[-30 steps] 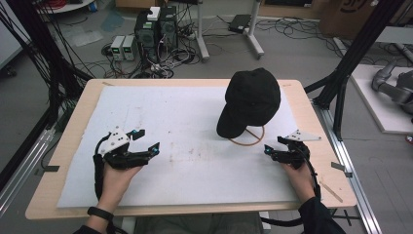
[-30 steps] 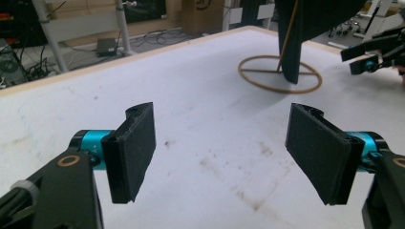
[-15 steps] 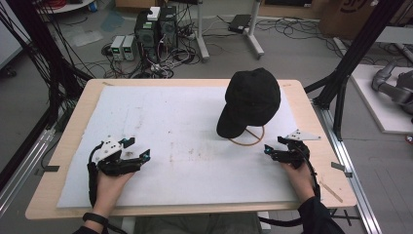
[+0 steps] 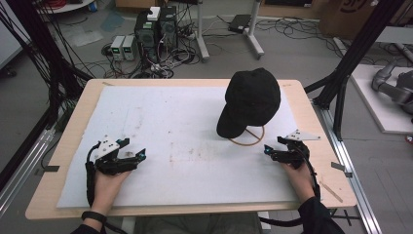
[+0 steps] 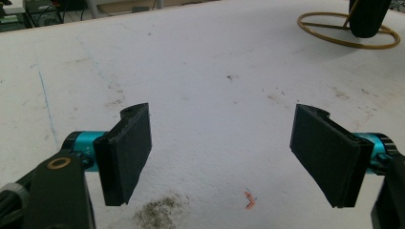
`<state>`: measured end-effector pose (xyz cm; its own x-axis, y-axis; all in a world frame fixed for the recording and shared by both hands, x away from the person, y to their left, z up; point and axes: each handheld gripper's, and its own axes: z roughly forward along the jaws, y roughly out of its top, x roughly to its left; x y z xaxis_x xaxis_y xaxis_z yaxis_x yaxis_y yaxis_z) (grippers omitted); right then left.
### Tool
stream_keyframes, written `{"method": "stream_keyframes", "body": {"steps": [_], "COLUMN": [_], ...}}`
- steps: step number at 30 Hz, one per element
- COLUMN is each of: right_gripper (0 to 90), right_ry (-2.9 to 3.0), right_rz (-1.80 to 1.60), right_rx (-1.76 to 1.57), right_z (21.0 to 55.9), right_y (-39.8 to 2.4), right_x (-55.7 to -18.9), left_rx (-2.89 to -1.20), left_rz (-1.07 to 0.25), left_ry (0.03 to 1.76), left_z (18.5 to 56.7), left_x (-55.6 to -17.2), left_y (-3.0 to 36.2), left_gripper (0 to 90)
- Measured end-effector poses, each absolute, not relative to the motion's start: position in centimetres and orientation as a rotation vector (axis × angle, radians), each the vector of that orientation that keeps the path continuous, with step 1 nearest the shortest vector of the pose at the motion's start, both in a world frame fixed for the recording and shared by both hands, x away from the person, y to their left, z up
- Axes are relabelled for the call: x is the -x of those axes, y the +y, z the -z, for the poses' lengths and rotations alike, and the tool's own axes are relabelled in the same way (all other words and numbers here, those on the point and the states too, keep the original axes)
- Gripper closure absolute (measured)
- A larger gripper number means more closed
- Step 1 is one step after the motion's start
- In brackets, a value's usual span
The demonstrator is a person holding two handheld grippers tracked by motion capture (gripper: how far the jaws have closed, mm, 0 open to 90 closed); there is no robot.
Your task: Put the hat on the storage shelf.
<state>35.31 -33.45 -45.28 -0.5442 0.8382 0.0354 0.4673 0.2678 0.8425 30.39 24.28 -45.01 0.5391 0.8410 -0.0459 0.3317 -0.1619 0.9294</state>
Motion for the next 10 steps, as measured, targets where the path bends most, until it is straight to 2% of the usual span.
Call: {"method": "stream_keyframes", "body": {"steps": [10], "right_gripper": [28.7], "right_ry": [2.130], "right_rz": [-1.189], "right_rx": [-1.183], "right_z": [45.31], "right_y": [-33.41], "right_x": [-35.37], "left_rx": [-1.732], "left_rz": [-0.594], "left_ry": [0.999], "left_z": [45.11], "left_x": [-30.48], "left_y": [24.40], "left_gripper": [23.3]}}
